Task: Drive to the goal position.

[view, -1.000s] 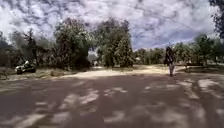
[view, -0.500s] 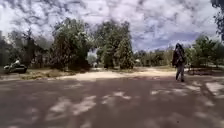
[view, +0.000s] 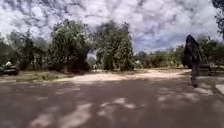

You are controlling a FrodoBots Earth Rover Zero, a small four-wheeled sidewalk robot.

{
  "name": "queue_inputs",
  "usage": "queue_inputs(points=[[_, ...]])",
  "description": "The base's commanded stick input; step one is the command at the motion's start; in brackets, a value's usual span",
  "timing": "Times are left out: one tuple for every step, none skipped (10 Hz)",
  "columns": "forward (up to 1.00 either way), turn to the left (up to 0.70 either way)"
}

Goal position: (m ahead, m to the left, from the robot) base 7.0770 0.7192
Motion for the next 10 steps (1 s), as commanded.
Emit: queue_inputs(points=[[0.70,0.00],[0.70,0.00],[0.70,0.00],[0.70,0.04],[0.70,0.13],[0.70,0.21],[0.70,0.29],[0.70,0.33],[0.70,0.34],[0.70,0.35]])
